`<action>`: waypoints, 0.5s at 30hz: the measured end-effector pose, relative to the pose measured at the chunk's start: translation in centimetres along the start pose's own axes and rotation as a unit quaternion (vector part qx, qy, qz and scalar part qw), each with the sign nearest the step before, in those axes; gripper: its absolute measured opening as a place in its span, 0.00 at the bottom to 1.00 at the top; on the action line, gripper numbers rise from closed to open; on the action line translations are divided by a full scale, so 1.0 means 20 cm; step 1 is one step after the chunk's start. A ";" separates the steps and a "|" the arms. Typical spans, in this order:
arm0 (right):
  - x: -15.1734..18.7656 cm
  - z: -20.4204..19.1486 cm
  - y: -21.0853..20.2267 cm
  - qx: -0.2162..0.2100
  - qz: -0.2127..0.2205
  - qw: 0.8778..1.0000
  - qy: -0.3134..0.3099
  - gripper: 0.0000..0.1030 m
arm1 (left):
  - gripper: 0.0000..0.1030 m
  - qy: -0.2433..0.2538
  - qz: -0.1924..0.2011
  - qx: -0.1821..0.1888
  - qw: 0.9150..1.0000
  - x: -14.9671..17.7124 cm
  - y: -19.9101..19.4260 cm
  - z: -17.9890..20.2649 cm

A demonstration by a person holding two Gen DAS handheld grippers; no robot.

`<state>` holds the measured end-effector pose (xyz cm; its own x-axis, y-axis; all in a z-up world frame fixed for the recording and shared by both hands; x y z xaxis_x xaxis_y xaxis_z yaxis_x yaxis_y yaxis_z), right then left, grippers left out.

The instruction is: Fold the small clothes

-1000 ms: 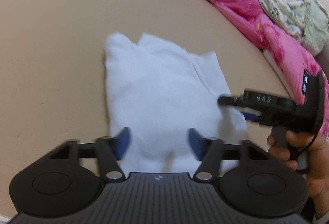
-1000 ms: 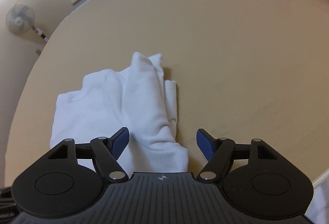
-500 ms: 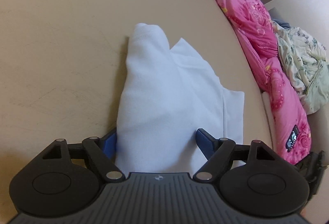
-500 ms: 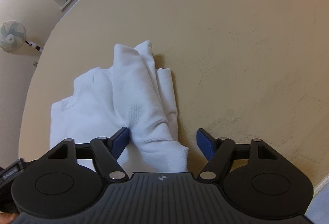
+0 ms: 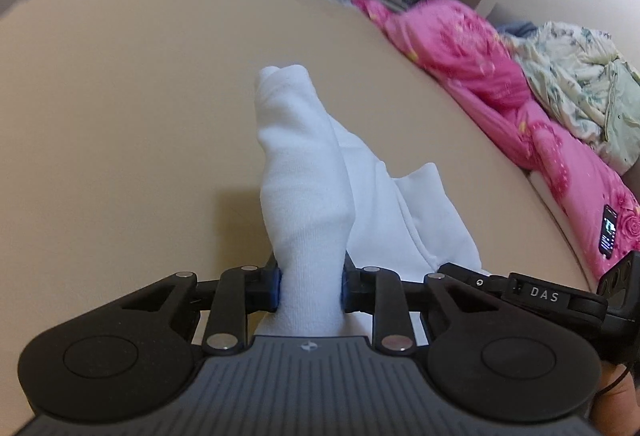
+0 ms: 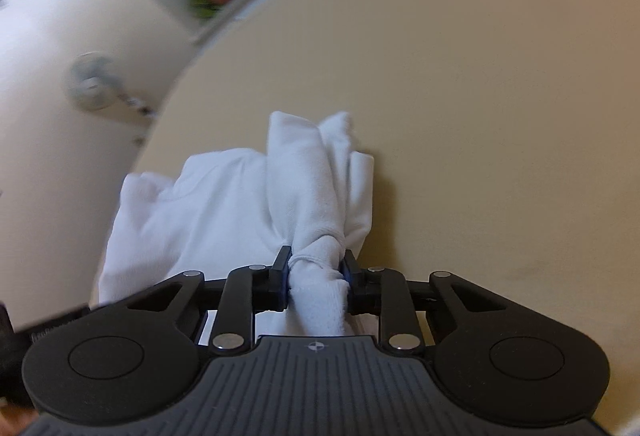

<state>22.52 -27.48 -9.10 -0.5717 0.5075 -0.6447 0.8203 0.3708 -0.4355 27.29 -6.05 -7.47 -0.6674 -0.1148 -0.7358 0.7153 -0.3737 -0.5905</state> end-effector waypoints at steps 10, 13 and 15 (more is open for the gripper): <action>0.13 -0.30 0.20 -0.010 -0.034 0.995 -0.095 0.31 | 0.57 -0.039 0.035 -0.103 0.993 -0.14 -0.42 -0.61; 0.08 -0.11 0.19 0.064 -0.027 0.997 -0.047 0.33 | 0.57 -0.026 0.046 -0.100 0.994 -0.08 -0.57 -0.65; 0.04 -0.08 0.14 0.053 -0.015 0.998 -0.017 0.33 | 0.57 -0.008 0.038 -0.091 0.995 0.01 -0.63 -0.64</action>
Point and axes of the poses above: each gripper's, at about its wrist camera, not at the fingertips, and y roughly the way its jaws point, z to its right, x to its underside, the point moved 9 cm from there along y, roughly the way its jaws point, and after that the axes turned 4 degrees about z, right-handed, at the moved point
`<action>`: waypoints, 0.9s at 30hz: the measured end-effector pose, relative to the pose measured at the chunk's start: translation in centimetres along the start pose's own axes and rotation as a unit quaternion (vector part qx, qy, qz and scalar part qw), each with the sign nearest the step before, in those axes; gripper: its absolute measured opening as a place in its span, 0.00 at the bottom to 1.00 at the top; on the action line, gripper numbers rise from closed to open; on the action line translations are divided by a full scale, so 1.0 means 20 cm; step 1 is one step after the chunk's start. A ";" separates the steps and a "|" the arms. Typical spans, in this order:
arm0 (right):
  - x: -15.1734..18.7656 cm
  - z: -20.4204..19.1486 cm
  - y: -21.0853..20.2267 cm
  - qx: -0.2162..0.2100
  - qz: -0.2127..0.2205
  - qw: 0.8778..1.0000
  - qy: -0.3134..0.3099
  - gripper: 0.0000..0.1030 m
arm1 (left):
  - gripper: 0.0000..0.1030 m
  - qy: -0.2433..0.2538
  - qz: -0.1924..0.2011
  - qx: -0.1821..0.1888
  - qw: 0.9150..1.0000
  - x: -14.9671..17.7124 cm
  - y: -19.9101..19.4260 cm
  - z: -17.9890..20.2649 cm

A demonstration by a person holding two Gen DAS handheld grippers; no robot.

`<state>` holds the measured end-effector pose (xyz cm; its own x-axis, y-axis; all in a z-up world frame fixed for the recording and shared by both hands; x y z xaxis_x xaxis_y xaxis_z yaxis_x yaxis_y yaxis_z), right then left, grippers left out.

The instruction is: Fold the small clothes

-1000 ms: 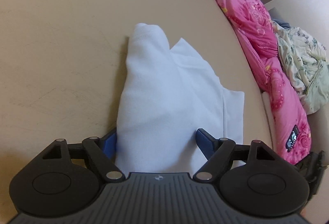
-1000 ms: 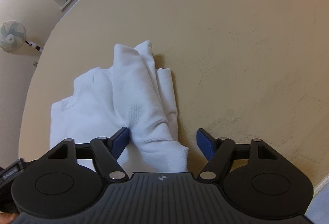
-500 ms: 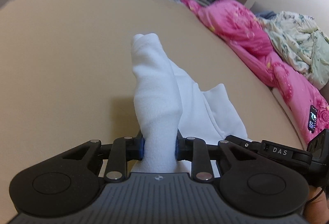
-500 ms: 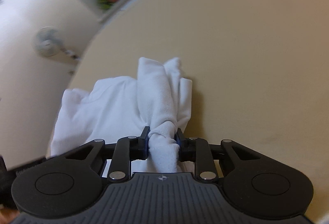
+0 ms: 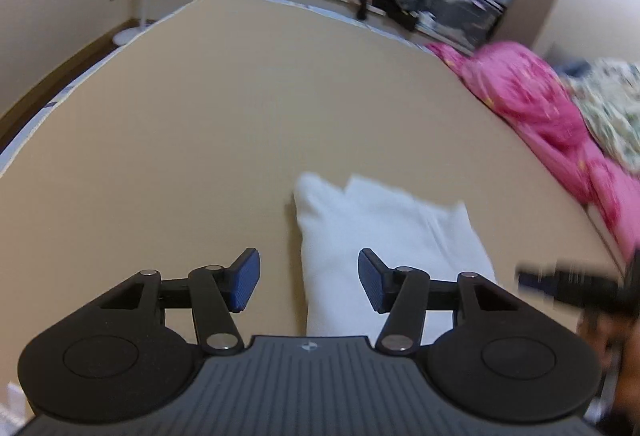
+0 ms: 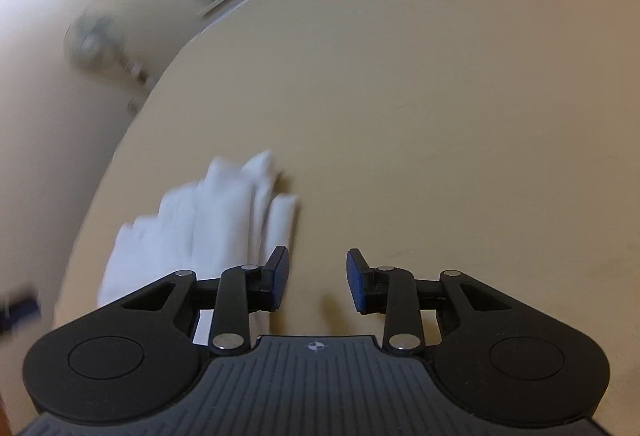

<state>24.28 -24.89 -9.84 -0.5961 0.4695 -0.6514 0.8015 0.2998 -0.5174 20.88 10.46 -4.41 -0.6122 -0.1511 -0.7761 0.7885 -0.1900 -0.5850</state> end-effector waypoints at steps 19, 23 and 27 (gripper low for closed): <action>0.27 -0.17 -0.14 -0.065 -0.067 0.994 -0.052 0.04 | 0.60 0.031 -0.087 0.017 0.996 0.46 0.18 0.08; 0.32 -0.18 -0.13 -0.049 -0.082 0.993 -0.074 0.22 | 0.60 0.040 -0.126 -0.015 0.991 0.55 0.21 -0.01; 0.35 -0.28 -0.18 -0.104 -0.090 0.985 -0.106 0.42 | 0.60 0.025 -0.102 0.005 0.994 0.51 0.15 -0.02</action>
Point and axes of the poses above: each gripper's, at about its wrist camera, not at the fingertips, and y roughly the way its jaws point, z to its right, x to its underside, the point moved 9 cm from there along y, roughly the way its jaws point, and after that the axes turned 4 degrees about z, right-handed, at the moved point
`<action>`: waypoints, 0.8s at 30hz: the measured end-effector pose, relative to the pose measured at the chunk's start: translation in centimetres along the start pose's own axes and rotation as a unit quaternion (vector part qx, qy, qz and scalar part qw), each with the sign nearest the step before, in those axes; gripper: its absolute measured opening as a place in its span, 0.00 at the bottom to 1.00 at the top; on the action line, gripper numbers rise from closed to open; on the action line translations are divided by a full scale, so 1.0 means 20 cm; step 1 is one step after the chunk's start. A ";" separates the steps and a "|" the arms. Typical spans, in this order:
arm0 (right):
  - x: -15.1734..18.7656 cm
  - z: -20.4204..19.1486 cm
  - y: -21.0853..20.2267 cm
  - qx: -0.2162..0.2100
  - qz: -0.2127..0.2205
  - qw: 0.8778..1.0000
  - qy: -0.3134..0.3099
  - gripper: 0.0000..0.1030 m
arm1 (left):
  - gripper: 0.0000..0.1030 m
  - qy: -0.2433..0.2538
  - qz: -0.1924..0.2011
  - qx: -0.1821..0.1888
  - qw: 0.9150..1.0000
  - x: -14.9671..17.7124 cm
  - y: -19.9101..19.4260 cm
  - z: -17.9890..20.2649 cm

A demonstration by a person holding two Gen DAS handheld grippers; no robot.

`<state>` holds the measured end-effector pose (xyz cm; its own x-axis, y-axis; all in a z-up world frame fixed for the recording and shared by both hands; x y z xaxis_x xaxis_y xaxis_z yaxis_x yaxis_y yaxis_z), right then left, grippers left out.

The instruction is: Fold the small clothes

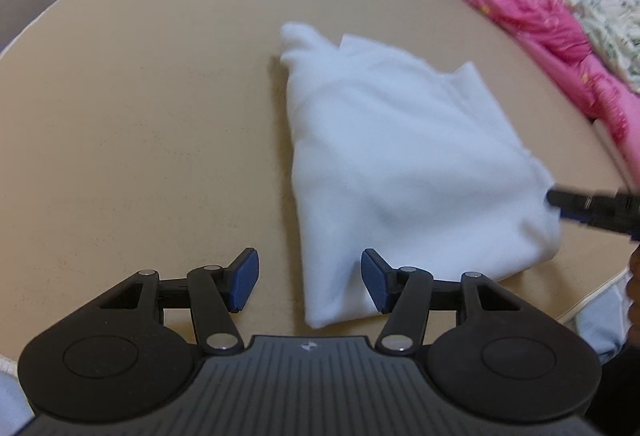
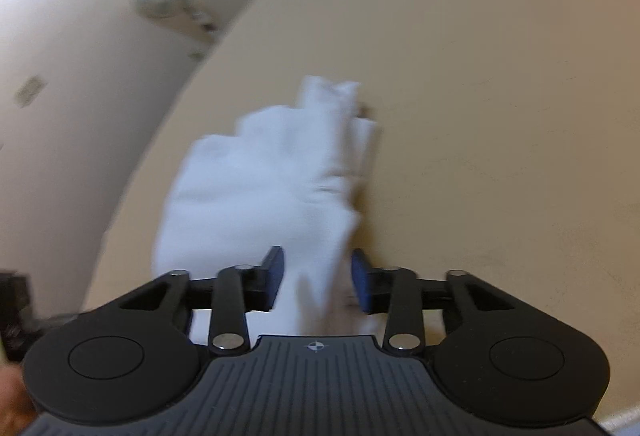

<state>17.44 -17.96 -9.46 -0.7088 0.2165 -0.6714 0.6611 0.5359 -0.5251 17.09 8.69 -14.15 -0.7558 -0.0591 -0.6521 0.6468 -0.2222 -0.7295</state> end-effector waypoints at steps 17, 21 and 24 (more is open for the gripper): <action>0.22 0.03 -0.28 0.156 0.020 0.985 -0.068 0.40 | 0.89 0.133 0.102 -0.078 0.983 0.06 -0.35 0.07; 0.22 -0.08 -0.38 0.164 0.078 0.978 -0.102 0.52 | 0.89 0.090 0.149 -0.070 0.982 0.04 -0.55 0.15; 0.24 -0.18 -0.51 0.162 0.127 0.971 -0.119 0.55 | 0.89 0.082 0.196 -0.082 0.974 0.06 -0.74 0.24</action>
Point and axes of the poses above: each gripper's, at about its wrist camera, not at the fingertips, and y roughly the way its jaws point, z to its right, x to its underside, the point moved 9 cm from there along y, roughly the way its jaws point, and after that the axes turned 4 degrees about z, right-handed, at the moved point
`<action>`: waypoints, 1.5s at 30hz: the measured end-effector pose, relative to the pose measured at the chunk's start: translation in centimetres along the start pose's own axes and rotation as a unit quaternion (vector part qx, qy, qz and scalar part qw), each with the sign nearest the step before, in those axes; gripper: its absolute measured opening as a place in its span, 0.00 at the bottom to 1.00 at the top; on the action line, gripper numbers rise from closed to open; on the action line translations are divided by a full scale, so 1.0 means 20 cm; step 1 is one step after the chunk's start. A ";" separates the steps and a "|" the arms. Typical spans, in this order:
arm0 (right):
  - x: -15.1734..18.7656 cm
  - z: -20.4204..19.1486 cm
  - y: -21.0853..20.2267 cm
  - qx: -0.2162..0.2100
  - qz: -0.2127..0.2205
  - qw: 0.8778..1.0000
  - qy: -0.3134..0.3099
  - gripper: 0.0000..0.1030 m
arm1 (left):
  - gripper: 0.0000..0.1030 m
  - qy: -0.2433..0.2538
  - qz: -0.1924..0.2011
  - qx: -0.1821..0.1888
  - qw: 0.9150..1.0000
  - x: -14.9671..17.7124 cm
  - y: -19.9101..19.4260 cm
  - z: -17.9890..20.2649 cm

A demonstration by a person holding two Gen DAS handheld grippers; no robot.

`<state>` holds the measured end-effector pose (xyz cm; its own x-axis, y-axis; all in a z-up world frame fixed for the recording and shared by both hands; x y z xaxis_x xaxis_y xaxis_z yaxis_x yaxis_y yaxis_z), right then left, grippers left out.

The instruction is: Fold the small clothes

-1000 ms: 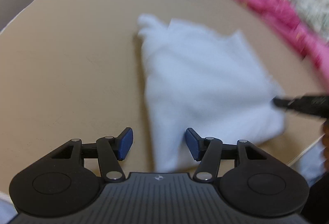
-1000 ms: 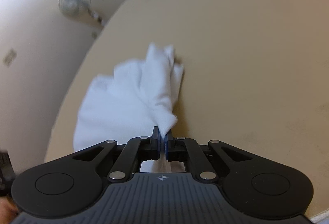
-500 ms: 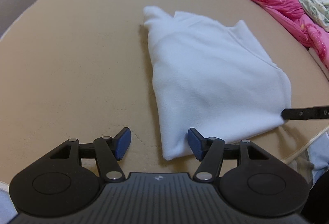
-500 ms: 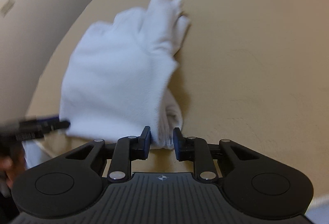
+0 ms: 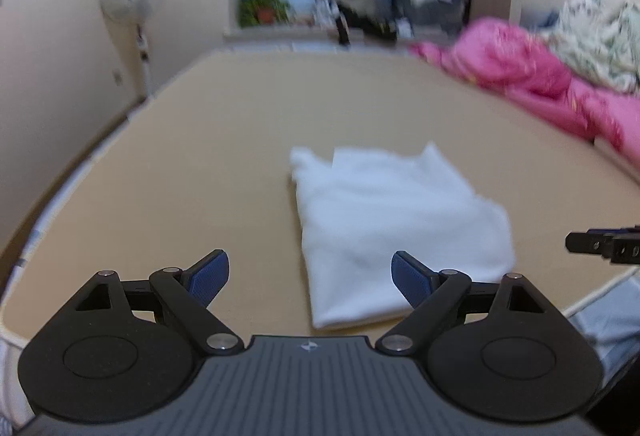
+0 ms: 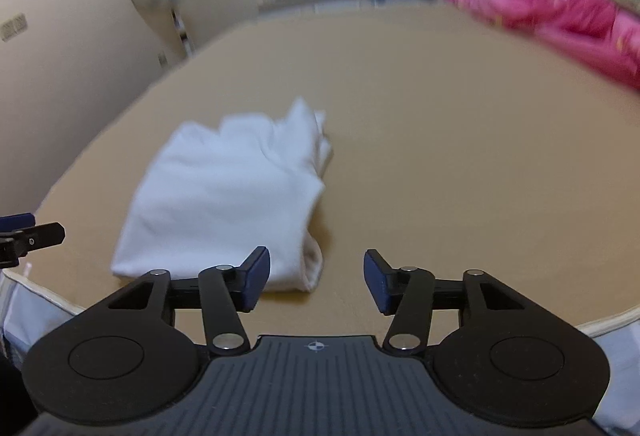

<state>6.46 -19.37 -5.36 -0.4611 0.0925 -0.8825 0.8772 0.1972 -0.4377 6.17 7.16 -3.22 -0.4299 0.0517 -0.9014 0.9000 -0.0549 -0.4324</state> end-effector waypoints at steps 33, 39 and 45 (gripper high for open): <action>0.19 -0.36 -0.28 -0.012 0.062 0.996 -0.063 0.76 | 0.99 -0.052 -0.015 -0.040 0.998 0.30 -0.28 0.26; 0.20 -0.38 -0.27 -0.014 0.062 0.995 -0.070 0.77 | 0.99 -0.044 -0.008 -0.039 0.998 0.30 -0.28 0.27; 0.20 -0.40 -0.28 -0.014 0.065 0.995 -0.081 0.77 | 0.99 -0.044 -0.007 -0.037 0.998 0.30 -0.27 0.27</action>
<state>-1.33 -12.37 -5.05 -0.3150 -0.0381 -0.9483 0.9227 0.2216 -0.3154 -1.72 2.47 -6.35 -0.4450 -0.0363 -0.8948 0.8949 0.0183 -0.4458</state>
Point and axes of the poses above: each gripper's, at about its wrist camera, not at the fingertips, and y roughly the way its jaws point, z to its right, x to its underside, the point moved 9 cm from there along y, roughly the way its jaws point, and after that the axes turned 4 degrees about z, right-handed, at the moved point
